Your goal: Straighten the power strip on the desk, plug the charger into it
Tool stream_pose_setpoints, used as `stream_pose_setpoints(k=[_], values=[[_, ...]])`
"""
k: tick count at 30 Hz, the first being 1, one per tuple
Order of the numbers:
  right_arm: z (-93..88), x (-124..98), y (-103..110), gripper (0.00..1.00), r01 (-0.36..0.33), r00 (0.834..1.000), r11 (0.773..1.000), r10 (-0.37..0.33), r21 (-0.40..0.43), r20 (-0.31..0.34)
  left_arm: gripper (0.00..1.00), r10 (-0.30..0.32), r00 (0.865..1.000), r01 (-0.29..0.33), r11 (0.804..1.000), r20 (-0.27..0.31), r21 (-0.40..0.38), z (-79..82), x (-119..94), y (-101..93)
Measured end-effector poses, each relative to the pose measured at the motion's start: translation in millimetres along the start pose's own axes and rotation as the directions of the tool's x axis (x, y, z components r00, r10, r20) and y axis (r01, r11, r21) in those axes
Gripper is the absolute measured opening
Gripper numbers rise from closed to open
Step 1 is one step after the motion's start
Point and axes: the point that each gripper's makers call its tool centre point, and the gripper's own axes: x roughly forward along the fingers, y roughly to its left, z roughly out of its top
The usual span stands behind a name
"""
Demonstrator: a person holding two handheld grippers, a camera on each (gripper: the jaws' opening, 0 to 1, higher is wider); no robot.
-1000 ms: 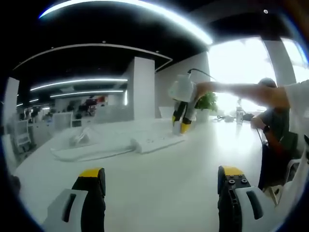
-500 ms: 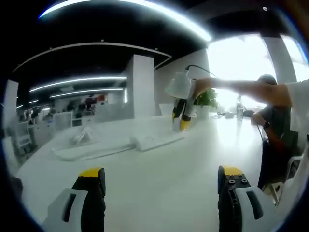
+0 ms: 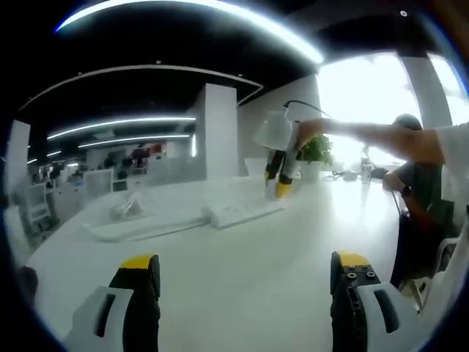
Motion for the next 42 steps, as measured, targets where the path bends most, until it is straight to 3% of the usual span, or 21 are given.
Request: stream_pose_setpoints(k=[2, 5, 8, 14, 18, 21, 32, 42], values=[[-1.0, 3, 3, 0.33, -0.019, 1.000, 1.000, 0.019, -0.008, 0.004, 0.99, 0.001, 1.000, -0.001, 1.000, 0.002, -0.002, -0.1, -1, 0.3], [-6.4, 9, 16, 0.50, -0.069, 0.998, 0.998, 0.069, -0.014, -0.001, 0.99, 0.005, 1.000, -0.005, 1.000, 0.005, -0.004, -0.2, -4, 1.5], [-8.2, 8, 13, 0.52, -0.054, 0.998, 0.999, 0.054, -0.001, 0.018, 0.99, 0.009, 1.000, -0.009, 1.000, 0.006, -0.004, 0.1, -6, 2.5], [0.3, -5, 8, 0.62, -0.041, 0.992, 0.999, 0.037, 0.025, 0.118, 0.99, 0.011, 1.000, -0.011, 1.000, 0.013, -0.003, 2.1, -9, 2.4], [14.1, -16, 4, 0.76, -0.033, 0.975, 0.998, 0.020, 0.055, 0.220, 0.99, 0.008, 1.000, -0.008, 1.000, 0.017, -0.003, 3.1, -9, 0.8], [18.2, -21, 4, 0.83, -0.029, 0.969, 0.998, 0.013, 0.064, 0.245, 0.99, 0.005, 1.000, -0.005, 1.000, 0.017, 0.000, 3.5, -8, -0.4], [29.8, -28, 3, 0.99, -0.022, 0.943, 0.994, -0.017, 0.112, 0.332, 0.99, 0.004, 1.000, -0.004, 1.000, 0.019, 0.004, 5.6, -10, 0.8], [35.2, -40, 4, 1.00, -0.019, 0.914, 0.989, -0.041, 0.145, 0.404, 0.99, 0.004, 1.000, -0.004, 1.000, 0.016, 0.000, 4.7, -9, 3.5]])
